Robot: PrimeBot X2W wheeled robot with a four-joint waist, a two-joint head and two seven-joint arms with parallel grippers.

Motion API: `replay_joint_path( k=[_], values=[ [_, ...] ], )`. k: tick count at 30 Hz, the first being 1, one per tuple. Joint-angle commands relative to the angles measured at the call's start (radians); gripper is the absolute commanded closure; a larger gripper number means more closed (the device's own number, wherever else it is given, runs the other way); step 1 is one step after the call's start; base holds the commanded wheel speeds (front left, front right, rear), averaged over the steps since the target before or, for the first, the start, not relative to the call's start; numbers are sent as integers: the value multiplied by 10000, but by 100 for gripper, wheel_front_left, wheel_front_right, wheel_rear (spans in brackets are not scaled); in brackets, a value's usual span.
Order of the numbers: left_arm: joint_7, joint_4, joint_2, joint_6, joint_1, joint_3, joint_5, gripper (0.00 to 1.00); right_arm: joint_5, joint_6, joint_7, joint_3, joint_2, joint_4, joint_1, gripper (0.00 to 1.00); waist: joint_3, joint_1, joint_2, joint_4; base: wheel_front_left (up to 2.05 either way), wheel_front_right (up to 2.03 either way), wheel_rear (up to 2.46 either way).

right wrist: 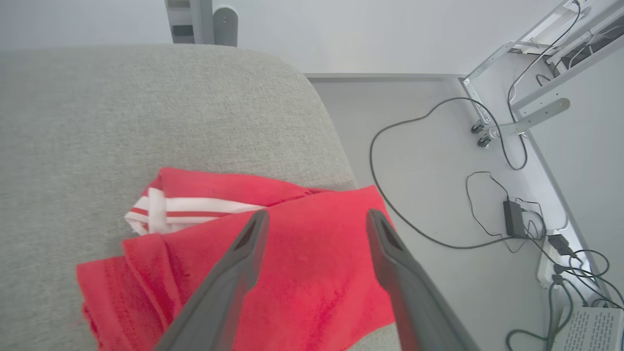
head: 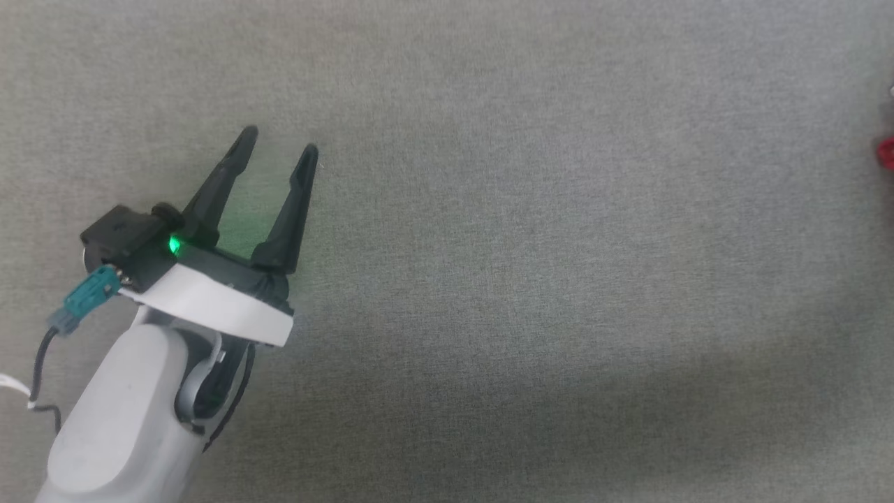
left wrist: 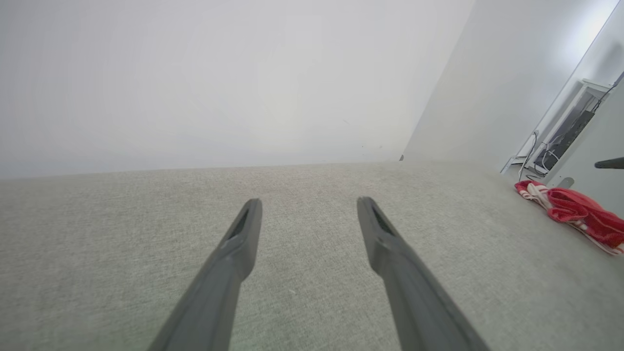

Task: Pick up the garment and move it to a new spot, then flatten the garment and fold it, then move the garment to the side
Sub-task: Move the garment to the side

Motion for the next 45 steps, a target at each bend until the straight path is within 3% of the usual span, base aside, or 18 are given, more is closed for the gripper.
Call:
replay_joint_path(
  k=[1,17,31,45],
  values=[
    [-44,-53,7,-20,184,153,55,0,169,-19,-168,138,159,-16,-89,0,-230,0,0,34,0,0,0],
    [-42,-188,-82,-20,2086,1389,324,0,2056,-19,-2121,1978,1260,-1125,1294,0,-1830,0,0,703,0,0,0],
    [-44,-329,-233,-18,4032,2643,401,0,3092,-19,-4406,3353,1604,-2840,3864,0,-3448,0,0,1278,0,0,0],
    [-44,-432,-372,-19,5678,3397,437,0,2990,-19,-5857,3005,1870,-3734,6441,0,-4588,0,0,1335,0,0,0]
  ],
)
